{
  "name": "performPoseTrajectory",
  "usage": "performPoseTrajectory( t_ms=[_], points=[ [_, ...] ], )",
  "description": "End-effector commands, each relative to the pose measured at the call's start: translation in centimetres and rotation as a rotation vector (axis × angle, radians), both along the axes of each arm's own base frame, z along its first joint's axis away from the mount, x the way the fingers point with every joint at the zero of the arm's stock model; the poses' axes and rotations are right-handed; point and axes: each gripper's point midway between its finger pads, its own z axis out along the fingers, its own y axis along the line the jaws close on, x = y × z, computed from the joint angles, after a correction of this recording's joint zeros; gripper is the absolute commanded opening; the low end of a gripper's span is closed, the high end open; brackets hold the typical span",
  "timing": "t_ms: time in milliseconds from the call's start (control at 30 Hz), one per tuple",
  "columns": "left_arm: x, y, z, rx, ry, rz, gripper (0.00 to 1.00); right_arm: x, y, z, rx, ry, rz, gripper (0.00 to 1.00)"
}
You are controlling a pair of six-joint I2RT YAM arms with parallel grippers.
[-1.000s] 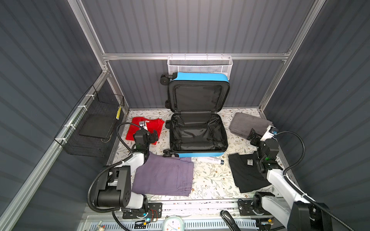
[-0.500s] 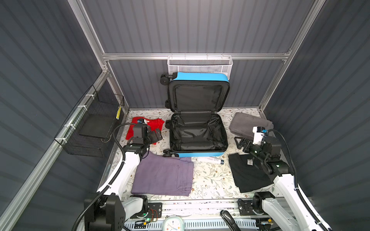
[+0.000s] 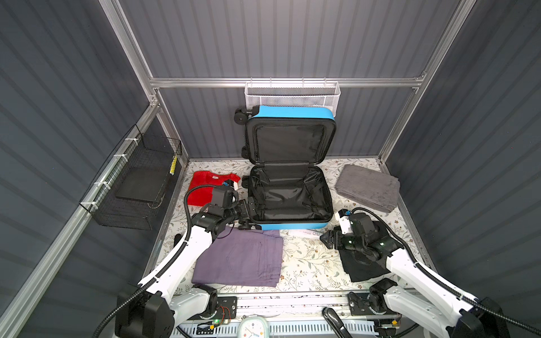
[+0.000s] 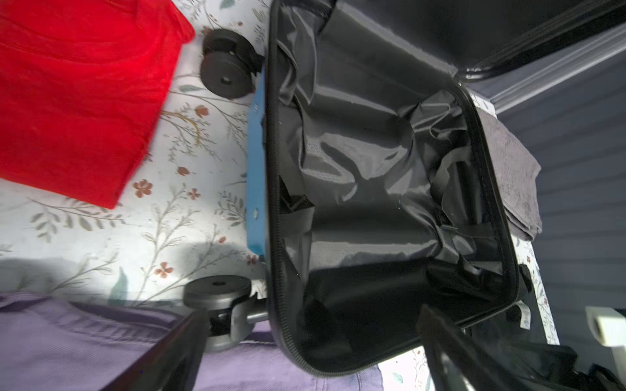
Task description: Pack the luggage
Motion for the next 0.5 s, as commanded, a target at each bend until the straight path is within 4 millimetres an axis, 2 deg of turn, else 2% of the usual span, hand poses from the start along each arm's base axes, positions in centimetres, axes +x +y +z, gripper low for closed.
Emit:
performPoseTrajectory(
  t_ms=[0,167,267,467],
  points=[
    [0.3,-1.5,0.1,-0.017,0.012,-0.024,1.0,1.7,0.6,0.1,-0.018,-0.043,-0.017,0.83],
    [0.5,-2.8,-0.4,-0.017,0.018,-0.051,1.0,3.3,1.1,-1.3,-0.103,-0.037,0.0,0.82],
    [0.6,-3.4,-0.6,-0.019,0.023,-0.061,1.0,4.2,1.6,-1.6,-0.128,-0.052,0.014,0.82],
    [0.6,-4.1,-0.9,-0.014,0.026,-0.076,1.0,4.4,2.7,-2.6,-0.159,-0.039,0.063,0.82]
  ],
)
